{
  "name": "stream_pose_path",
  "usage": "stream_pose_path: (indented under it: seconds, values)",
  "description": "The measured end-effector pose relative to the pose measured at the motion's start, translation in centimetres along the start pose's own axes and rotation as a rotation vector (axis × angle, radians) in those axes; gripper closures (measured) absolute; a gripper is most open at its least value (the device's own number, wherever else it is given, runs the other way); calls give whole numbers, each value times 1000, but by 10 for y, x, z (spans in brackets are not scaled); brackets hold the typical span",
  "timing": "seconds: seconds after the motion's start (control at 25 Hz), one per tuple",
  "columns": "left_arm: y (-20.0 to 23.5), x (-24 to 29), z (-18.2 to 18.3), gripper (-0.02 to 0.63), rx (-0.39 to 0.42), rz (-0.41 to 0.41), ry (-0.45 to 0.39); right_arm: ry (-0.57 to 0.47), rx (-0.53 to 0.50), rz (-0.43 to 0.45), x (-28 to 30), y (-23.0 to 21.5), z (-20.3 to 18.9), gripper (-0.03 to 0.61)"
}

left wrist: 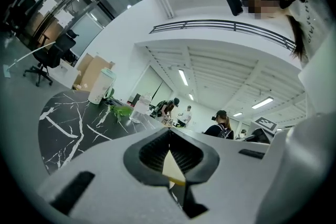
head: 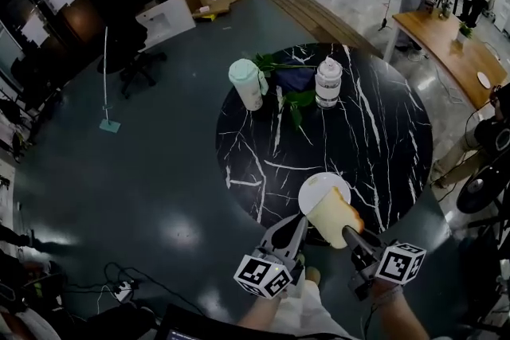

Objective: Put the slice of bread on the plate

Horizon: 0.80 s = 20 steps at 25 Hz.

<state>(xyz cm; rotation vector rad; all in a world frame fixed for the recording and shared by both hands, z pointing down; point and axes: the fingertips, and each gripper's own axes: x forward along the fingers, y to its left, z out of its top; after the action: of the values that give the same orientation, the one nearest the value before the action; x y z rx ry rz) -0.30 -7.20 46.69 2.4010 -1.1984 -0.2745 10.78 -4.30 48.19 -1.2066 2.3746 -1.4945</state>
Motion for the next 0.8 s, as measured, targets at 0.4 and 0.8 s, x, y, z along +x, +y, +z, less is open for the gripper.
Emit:
stream_pose_path:
  seconds: [0.4, 0.8]
  values:
    - [30, 20, -14, 606, -14, 23, 13, 40, 92, -15, 47, -32, 5, 487]
    - [39, 33, -27, 606, -42, 22, 33, 32, 259, 56, 80, -46, 14, 487]
